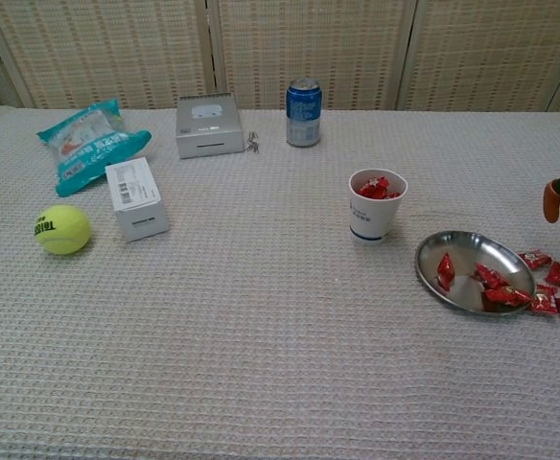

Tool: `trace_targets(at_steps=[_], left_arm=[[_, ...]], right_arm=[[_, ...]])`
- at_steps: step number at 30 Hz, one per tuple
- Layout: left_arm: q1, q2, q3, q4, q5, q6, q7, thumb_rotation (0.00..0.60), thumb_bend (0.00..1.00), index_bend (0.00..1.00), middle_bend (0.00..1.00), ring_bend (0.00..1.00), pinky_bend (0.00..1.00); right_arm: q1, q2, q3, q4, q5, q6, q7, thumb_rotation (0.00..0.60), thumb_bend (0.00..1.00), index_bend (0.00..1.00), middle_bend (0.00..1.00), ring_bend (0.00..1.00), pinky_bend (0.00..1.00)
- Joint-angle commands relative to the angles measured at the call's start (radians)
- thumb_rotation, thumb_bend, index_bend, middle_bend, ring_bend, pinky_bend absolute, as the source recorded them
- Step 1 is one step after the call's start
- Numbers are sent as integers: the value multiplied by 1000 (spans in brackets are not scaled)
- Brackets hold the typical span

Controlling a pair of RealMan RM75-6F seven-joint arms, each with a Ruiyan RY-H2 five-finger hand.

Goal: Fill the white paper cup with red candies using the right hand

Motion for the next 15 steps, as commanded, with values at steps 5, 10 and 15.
trace_targets(at_steps=[5, 10, 15], left_arm=[[0, -1, -1, -1, -2, 1, 5, 600, 609, 0, 207, 182, 319], [0, 0, 0, -1, -2, 0, 3, 600, 610, 0, 207, 181, 319], [0, 0, 0, 1, -2, 0, -1, 600, 609, 0, 207, 181, 319]], right_arm=[[-4, -62, 22, 108, 15, -88, 30, 600, 239, 410, 837, 816, 1000], [-2, -89, 35, 141, 3, -107, 34, 600, 239, 434, 837, 817, 1000], [-4, -101, 45, 156, 6, -121, 29, 600, 240, 437, 837, 818, 1000]])
